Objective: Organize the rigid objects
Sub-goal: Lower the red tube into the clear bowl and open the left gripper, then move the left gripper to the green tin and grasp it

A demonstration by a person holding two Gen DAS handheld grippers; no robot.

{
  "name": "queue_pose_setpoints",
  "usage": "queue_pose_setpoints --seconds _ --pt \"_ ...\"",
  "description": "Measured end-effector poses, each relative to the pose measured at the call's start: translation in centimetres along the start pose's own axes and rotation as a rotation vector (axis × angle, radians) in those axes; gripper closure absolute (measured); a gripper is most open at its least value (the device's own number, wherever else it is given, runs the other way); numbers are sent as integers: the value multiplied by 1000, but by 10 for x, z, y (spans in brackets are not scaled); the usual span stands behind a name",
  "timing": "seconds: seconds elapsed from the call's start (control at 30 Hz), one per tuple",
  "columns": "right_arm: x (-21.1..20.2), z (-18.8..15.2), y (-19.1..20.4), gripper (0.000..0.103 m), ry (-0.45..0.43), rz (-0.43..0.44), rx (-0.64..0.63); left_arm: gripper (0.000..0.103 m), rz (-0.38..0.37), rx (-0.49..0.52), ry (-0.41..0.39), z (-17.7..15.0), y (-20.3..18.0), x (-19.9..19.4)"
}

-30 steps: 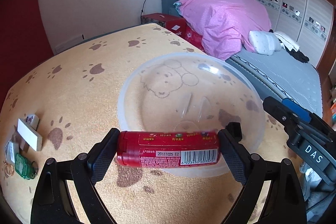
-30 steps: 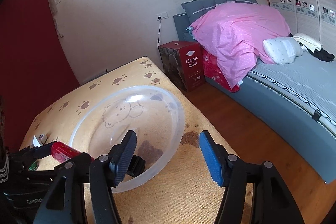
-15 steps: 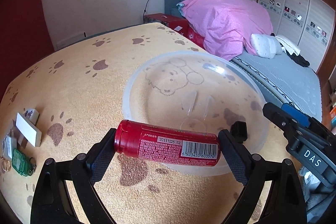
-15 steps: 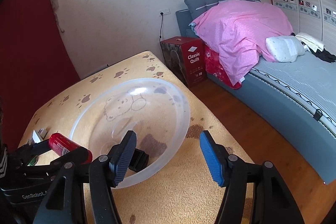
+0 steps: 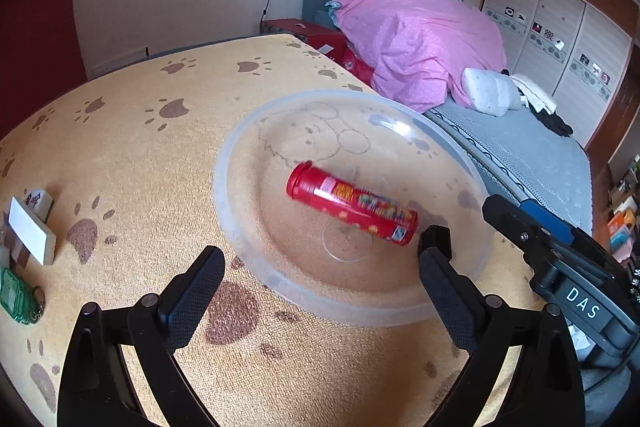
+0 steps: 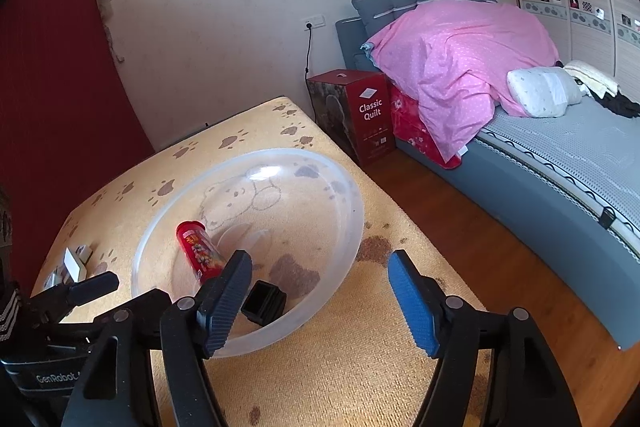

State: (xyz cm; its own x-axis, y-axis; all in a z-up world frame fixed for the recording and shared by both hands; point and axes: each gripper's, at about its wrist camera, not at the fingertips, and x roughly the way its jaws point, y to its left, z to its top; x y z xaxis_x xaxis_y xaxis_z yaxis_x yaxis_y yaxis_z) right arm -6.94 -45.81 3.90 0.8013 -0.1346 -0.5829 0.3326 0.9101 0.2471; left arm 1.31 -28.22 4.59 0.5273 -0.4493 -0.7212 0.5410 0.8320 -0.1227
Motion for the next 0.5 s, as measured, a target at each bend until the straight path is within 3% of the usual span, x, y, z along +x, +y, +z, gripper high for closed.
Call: queue_pose_setpoints --seconds 0.5 --pt "0 -7 14 27 18 19 -30 5 111 -39 -25 -14 29 -16"
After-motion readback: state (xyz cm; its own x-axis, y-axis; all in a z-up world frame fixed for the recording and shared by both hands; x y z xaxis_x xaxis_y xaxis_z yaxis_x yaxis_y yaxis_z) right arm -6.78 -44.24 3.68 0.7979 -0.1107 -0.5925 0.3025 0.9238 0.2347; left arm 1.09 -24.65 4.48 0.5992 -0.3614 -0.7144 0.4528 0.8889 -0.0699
